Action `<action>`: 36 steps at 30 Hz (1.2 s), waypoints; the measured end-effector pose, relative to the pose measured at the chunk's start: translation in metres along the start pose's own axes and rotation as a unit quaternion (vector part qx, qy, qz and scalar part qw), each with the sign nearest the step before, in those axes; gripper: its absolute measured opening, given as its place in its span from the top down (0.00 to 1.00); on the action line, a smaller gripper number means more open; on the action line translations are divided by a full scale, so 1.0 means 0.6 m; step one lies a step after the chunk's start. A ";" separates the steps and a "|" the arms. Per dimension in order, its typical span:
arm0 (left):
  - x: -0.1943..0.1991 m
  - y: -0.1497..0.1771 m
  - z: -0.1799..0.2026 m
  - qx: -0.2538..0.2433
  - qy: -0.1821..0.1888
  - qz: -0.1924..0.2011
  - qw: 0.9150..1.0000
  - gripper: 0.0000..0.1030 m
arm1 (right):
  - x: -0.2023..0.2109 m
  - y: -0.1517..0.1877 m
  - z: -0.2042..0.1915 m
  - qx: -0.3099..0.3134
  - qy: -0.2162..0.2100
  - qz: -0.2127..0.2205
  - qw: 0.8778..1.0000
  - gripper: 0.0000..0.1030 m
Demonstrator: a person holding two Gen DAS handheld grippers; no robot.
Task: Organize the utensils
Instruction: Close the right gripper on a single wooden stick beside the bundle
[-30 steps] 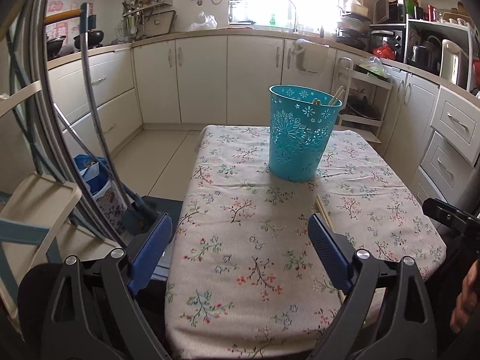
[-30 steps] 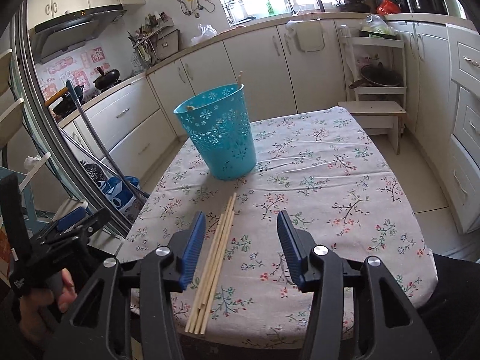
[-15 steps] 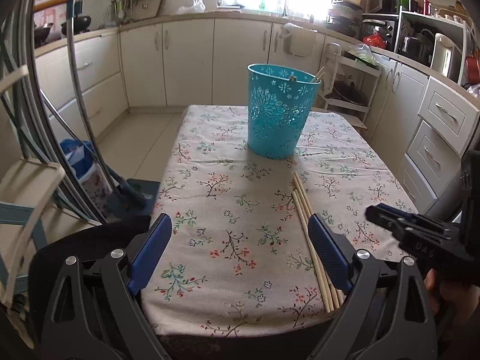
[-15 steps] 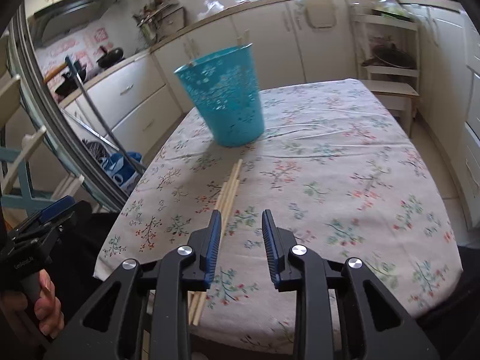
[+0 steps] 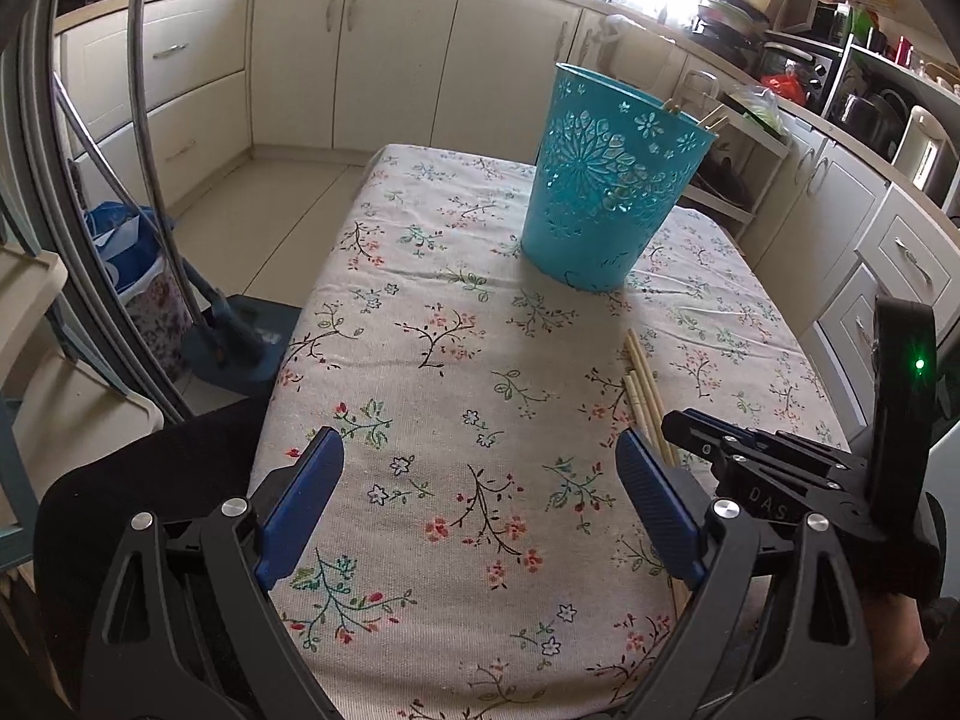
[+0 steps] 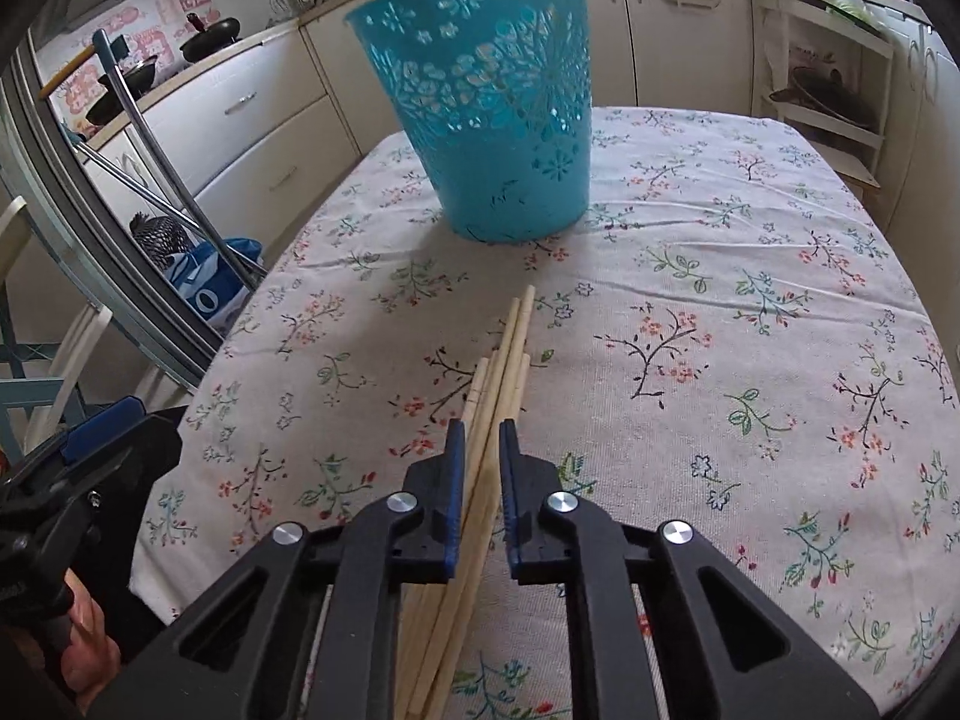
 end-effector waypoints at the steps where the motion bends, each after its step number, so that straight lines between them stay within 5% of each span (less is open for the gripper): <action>1: -0.003 0.001 0.001 0.000 0.000 -0.002 1.000 0.14 | -0.003 0.004 0.003 0.001 0.003 -0.004 1.000 0.91; 18: -0.110 0.023 0.116 -0.070 0.012 -0.059 0.996 0.15 | 0.038 0.021 0.077 -0.050 0.015 -0.016 0.998 0.94; 36: -0.151 0.048 0.116 -0.115 -0.039 -0.096 0.988 0.15 | 0.015 0.006 0.080 -0.038 0.009 -0.012 0.999 0.93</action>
Point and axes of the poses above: each gripper's, at about its wrist camera, not at the fingertips, and x roughly against the way its jaws point, z to its right, y to its underside, the point moved 10 cm from there along -x, roughly the way its jaws point, and after that the axes turned 13 degrees about z, right-handed, at the moved point
